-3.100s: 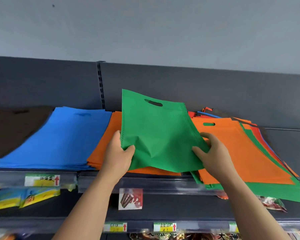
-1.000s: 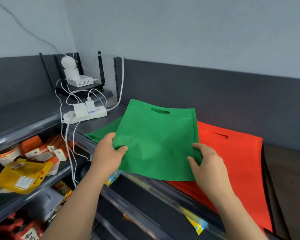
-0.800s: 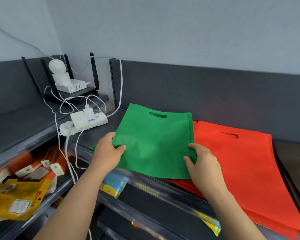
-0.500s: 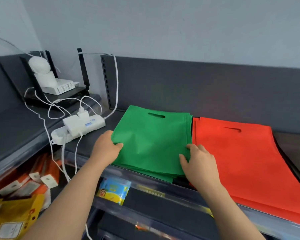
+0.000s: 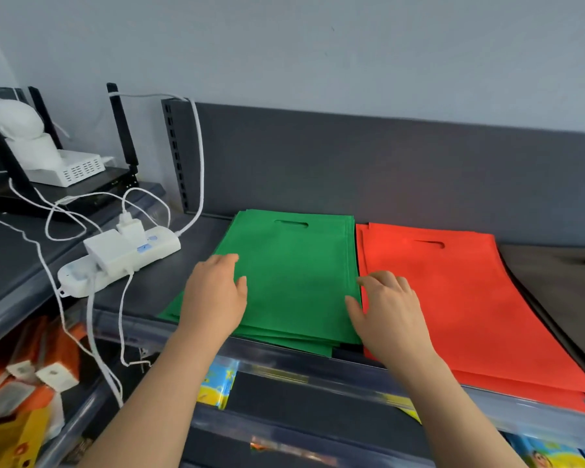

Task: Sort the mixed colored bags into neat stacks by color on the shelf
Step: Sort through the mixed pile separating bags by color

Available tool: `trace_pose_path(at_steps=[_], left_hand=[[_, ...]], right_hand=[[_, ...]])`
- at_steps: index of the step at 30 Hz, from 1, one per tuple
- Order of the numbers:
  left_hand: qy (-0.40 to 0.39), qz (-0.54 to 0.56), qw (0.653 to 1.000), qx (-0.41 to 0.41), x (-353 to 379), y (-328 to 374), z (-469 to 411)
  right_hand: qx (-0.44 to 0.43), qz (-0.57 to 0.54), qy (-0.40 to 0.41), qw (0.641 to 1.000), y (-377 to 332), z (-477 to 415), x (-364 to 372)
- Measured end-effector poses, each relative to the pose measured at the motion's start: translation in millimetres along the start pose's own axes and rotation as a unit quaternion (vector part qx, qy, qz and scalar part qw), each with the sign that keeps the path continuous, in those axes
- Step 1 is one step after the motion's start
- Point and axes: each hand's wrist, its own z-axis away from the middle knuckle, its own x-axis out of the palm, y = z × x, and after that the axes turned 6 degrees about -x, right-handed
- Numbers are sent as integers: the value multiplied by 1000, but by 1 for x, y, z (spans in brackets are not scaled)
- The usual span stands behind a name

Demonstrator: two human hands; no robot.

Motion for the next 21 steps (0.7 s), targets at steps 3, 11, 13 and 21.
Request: trace_pose_path(at_steps=[3,11,13,21], left_hand=[[0,53,997,63,3,28,15],[-38,118,977,174,31,102,59],[-44,131,971,193,39,123,69],[-79,159,949,261,84,233,129]], right_hand=[[6,-19,23,1000,12,6,-14],[73,-28,57,995,72,50,-52],[92,-26,63,993,93,64,-64],[154,-4,89,984,199,130,-115]])
